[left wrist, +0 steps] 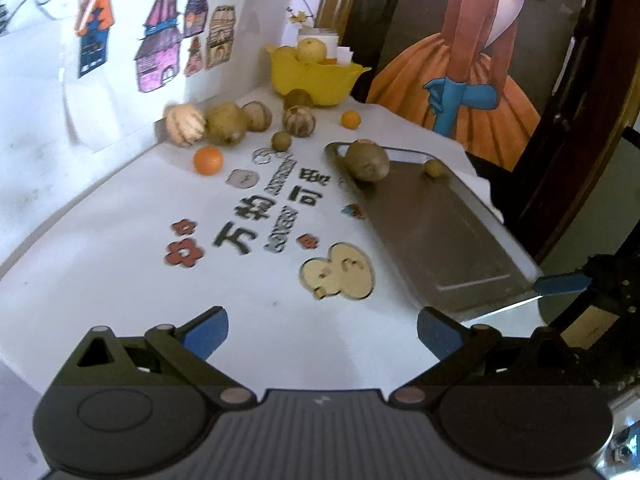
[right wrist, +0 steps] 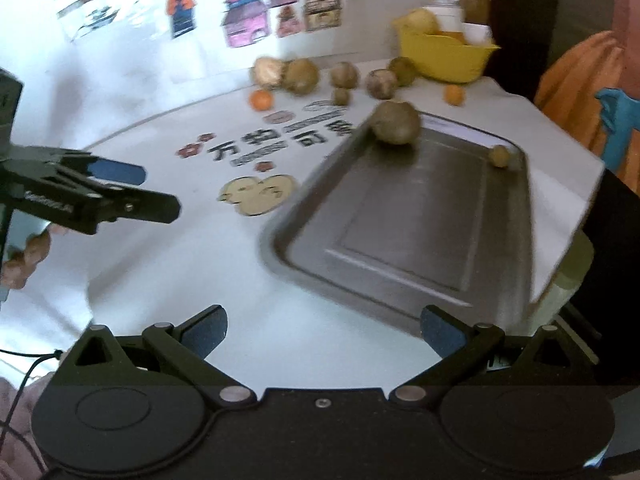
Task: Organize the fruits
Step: 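Grasp the orange with the left tool while the right tool grasps another small round fruit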
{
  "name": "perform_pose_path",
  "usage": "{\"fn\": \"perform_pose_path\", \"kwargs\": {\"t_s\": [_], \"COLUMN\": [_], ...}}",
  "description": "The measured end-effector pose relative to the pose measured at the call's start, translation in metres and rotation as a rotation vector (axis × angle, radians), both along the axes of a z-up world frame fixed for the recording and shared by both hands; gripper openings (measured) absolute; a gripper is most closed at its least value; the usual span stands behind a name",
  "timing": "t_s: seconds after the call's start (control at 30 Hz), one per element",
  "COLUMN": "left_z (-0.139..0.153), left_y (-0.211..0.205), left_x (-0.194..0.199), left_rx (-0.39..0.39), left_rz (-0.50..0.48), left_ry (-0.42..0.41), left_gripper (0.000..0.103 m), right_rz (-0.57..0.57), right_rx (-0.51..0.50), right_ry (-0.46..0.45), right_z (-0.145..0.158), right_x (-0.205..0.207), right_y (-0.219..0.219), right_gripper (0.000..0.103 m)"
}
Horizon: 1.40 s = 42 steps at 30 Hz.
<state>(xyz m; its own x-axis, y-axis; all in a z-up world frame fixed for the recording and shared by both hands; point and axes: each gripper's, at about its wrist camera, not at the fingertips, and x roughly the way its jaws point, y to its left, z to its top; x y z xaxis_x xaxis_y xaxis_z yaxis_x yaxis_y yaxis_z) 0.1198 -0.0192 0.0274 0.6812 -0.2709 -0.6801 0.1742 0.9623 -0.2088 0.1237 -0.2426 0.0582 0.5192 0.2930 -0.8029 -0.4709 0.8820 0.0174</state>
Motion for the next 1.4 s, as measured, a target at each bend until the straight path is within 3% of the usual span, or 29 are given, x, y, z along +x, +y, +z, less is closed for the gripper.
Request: {"fn": "perform_pose_path", "kwargs": {"t_s": [0.33, 0.63, 0.83, 1.03, 1.4], "left_z": [-0.001, -0.003, -0.001, -0.002, -0.010], "left_y": [0.047, 0.084, 0.087, 0.084, 0.076], "left_x": [-0.010, 0.004, 0.030, 0.063, 0.122], "left_rx": [0.038, 0.049, 0.055, 0.075, 0.100], "left_rz": [0.098, 0.186, 0.194, 0.185, 0.162], "left_ry": [0.022, 0.023, -0.007, -0.036, -0.084], "left_gripper": [0.102, 0.102, 0.102, 0.102, 0.102], "right_rz": [0.107, 0.175, 0.194, 0.138, 0.122], "right_rx": [-0.005, -0.060, -0.087, -0.061, -0.065], "right_ry": [-0.003, -0.036, -0.082, -0.080, -0.115], "right_z": [0.003, 0.008, 0.014, 0.017, 0.003], "right_x": [0.007, 0.044, 0.088, 0.148, 0.246], "right_y": [0.040, 0.064, 0.071, 0.064, 0.072], "right_gripper": [0.102, 0.102, 0.102, 0.102, 0.102]}}
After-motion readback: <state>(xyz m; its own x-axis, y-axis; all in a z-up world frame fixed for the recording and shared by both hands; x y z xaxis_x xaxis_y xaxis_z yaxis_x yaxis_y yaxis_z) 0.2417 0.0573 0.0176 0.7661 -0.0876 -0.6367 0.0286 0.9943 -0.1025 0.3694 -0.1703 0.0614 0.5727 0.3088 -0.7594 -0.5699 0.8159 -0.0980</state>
